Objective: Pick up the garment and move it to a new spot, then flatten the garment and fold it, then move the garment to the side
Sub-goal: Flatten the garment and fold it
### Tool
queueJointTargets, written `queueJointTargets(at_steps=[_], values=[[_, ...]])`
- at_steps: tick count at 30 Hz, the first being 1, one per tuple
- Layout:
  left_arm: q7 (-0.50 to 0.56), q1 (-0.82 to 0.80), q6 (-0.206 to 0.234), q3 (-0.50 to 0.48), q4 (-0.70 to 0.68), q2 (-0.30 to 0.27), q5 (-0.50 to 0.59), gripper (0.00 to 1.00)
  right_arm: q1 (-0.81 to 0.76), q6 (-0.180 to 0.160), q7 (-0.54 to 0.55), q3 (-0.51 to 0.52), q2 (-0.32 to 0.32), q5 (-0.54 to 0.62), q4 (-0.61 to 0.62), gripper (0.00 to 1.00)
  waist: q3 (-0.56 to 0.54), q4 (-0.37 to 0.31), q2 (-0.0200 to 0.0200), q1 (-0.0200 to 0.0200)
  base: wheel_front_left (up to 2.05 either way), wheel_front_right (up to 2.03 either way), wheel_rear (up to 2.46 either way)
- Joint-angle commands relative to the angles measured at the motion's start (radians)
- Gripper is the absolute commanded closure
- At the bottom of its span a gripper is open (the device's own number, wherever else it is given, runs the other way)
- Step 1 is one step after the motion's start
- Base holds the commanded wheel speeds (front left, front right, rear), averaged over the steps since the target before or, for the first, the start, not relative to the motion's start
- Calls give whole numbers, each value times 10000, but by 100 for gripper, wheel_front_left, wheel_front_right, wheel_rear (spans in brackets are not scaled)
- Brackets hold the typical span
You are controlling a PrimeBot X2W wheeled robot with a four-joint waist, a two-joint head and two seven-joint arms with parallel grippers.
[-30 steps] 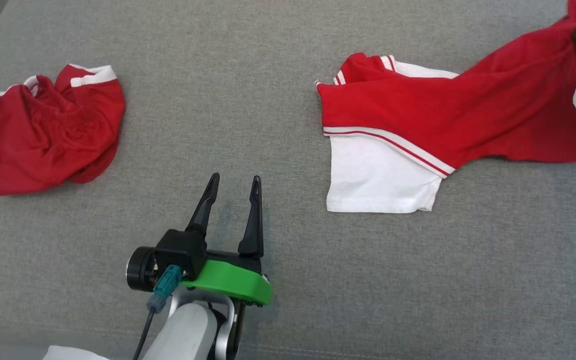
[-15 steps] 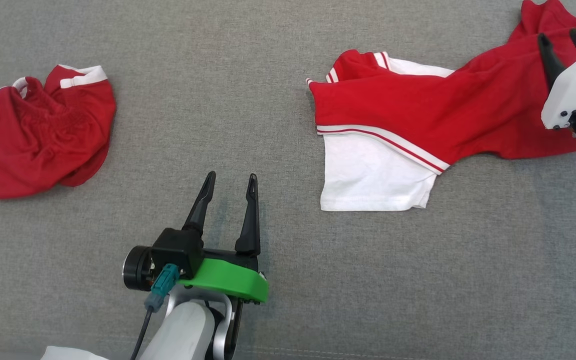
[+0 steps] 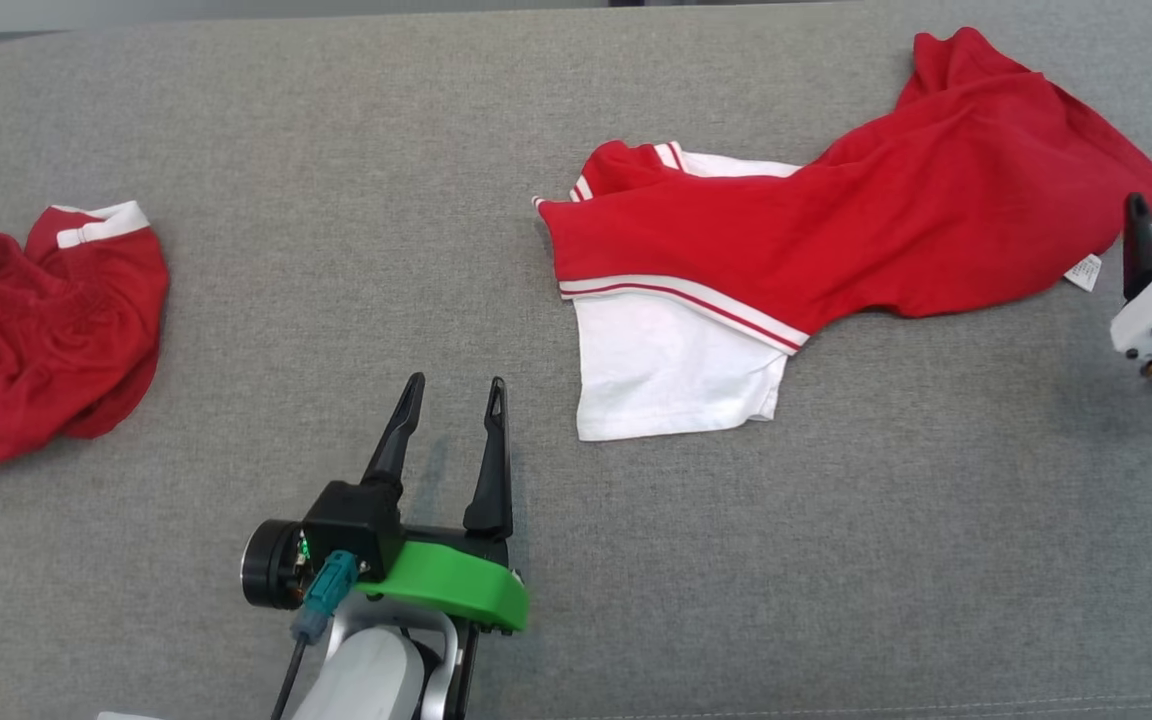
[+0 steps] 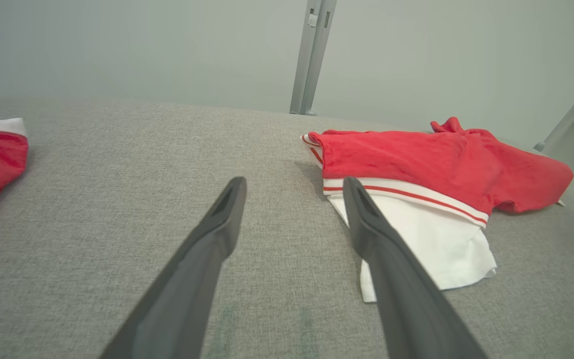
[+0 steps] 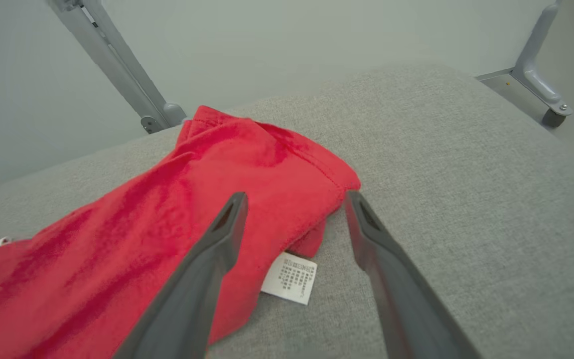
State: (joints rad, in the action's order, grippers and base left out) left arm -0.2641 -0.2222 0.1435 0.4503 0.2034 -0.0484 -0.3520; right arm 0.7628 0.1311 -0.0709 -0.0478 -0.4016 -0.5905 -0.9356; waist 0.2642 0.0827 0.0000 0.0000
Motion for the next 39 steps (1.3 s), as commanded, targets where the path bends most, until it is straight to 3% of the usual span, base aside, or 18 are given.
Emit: queueJointTargets(at_steps=[1, 8, 29, 30, 32, 39], values=[[5, 97, -24, -18, 55, -38, 105, 0, -150, -7, -28, 108, 123, 22, -75, 0, -233, -226, 0, 0, 0, 0, 0], [5, 66, -140, 136, 167, -40, 188, 0, -45, -7, 65, 1093, 661, -311, -841, 0, -327, -159, 0, 0, 0, 0, 0], [6, -134, -263, 424, 183, -37, 287, 0, 1469, -5, -477, 2192, 473, -749, -3102, 2, 176, 1011, 0, 0, 0, 0, 0], [6, -150, -258, 431, 171, -37, 283, 0, 1526, -5, -579, 2150, 454, -655, -3140, 26, 206, 1030, 0, 0, 0, 0, 0], [6, -145, -240, 446, 166, -37, 261, 0, 1643, -5, -780, 2017, 466, -469, -3186, 100, 241, 1052, 0, 0, 0, 0, 0], [6, -41, -112, 405, 187, -37, 139, 0, 1695, -5, -1218, 1053, 956, -125, -2345, 100, 113, 906, 0, 0, 0, 0, 0]])
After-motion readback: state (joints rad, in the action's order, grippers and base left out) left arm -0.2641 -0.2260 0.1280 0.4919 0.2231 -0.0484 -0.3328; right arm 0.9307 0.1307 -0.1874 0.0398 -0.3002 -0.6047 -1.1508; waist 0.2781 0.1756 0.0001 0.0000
